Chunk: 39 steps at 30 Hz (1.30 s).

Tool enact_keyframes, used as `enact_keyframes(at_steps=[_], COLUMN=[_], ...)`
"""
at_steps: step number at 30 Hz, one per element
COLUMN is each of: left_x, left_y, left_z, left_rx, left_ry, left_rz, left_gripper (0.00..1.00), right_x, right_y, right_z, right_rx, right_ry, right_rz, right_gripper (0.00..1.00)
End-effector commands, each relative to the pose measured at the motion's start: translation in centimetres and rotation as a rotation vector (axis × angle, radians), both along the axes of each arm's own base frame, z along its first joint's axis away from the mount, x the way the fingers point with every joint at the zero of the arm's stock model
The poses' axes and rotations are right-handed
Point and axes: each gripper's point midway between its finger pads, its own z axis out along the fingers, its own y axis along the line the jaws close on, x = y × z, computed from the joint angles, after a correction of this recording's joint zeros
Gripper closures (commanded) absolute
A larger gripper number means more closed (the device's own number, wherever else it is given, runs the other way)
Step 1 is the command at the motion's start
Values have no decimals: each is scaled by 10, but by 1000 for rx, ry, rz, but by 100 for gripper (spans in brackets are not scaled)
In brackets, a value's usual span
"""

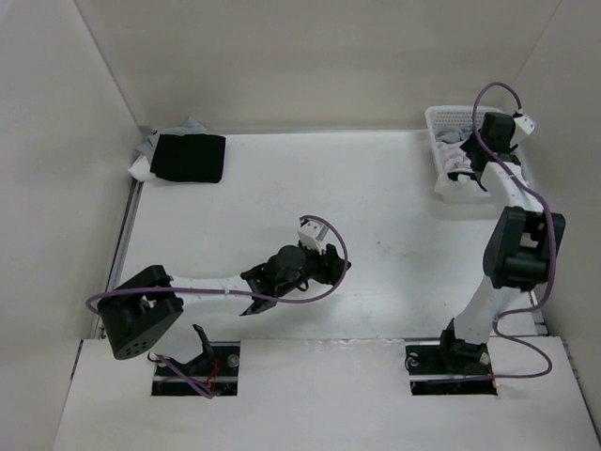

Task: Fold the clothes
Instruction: Grab the tank top from the pile

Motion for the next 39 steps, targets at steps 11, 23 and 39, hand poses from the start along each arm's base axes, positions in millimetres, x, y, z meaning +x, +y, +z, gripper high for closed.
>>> enact_keyframes(at_steps=[11,23,39], left_x=[22,30,40], left_y=[1,6,11], left_z=[-2,-5,-5], left_rx=[-78,-114,-139], left_ry=[30,68,86], left_rz=[21,37,64], left_gripper=[49,49,50], right_x=[91,104,78], right_y=[-54,-68,-41], right_z=[-32,-51,81], right_rx=[30,55,-6], right_ry=[-10,11,-360], right_rz=[-34,-90,-55], right_gripper=[60,55,100])
